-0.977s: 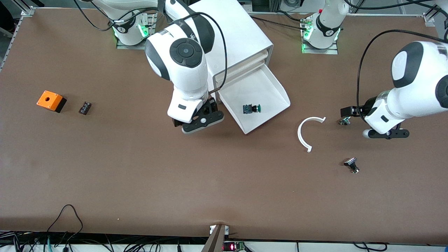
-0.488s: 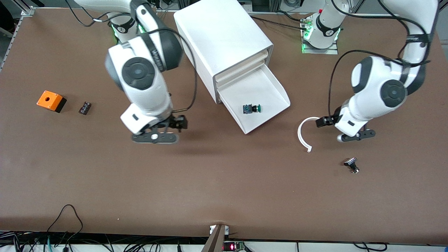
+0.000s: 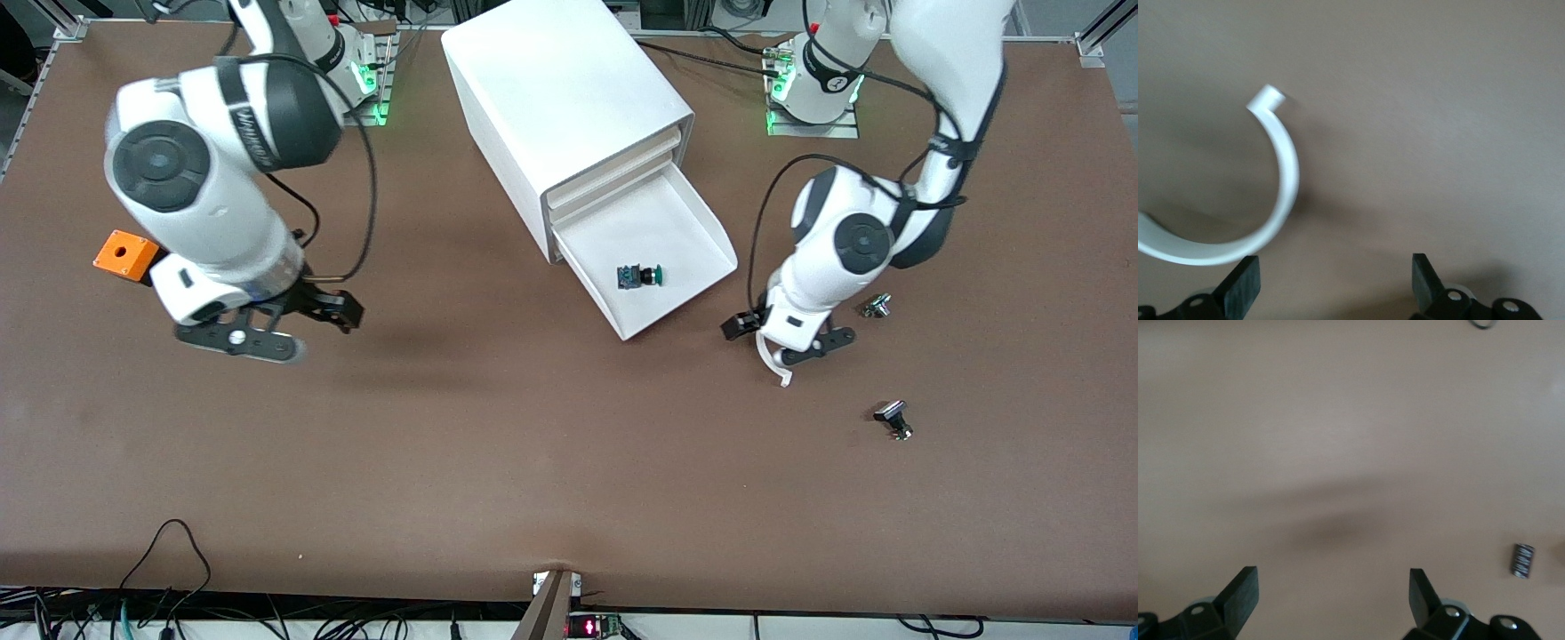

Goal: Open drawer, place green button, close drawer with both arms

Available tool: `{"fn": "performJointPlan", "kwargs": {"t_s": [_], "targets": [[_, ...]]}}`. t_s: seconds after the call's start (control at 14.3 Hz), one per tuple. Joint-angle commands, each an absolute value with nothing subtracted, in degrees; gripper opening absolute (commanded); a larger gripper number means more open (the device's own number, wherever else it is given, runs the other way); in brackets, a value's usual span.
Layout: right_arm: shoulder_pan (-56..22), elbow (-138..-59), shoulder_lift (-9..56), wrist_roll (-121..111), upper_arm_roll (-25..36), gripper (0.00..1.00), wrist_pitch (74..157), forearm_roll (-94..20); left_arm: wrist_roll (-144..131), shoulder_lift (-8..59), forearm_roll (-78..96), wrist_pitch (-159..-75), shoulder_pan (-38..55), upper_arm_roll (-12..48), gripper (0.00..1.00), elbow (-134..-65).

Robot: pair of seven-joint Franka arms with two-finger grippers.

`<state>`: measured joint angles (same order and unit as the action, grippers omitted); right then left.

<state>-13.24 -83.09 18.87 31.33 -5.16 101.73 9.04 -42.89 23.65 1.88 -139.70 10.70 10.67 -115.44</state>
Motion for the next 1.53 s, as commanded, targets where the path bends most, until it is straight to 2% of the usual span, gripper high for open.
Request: {"fn": "performJointPlan", "kwargs": {"t_s": [0.0,0.21,0.49,0.84,1.12,1.47], "targets": [[-8.01,-90.60,13.19,28.23,-6.77,1.00,103.62,8.09,-48.59,26.54,1.94,-142.38,14.15,10.11,1.00,-115.22],[-5.89,-91.06,11.78,24.35,-6.68,1.00,103.10,8.09,-49.04,26.98,2.11,-141.59,17.39,10.46,1.00,-117.24],[-4.75,-87.63,12.22,21.38,-4.49,1.00,102.66,8.00,-57.63,26.46,2.90,-139.06,17.40,17.65,1.00,-117.86],[-4.57,-87.63,12.13,4.15,5.09,1.00,102.66,0.63,-58.97,23.21,2.99,-135.88,17.31,25.21,1.00,-122.95],[-4.66,-87.45,11.51,0.09,5.45,1.00,102.22,0.97,-58.89,22.15,3.08,-134.21,16.88,30.49,1.00,-124.63],[-4.57,-85.78,11.51,0.35,5.71,1.00,98.61,0.62,-58.01,22.06,8.26,-134.12,16.44,31.99,1.00,-123.84]]}}
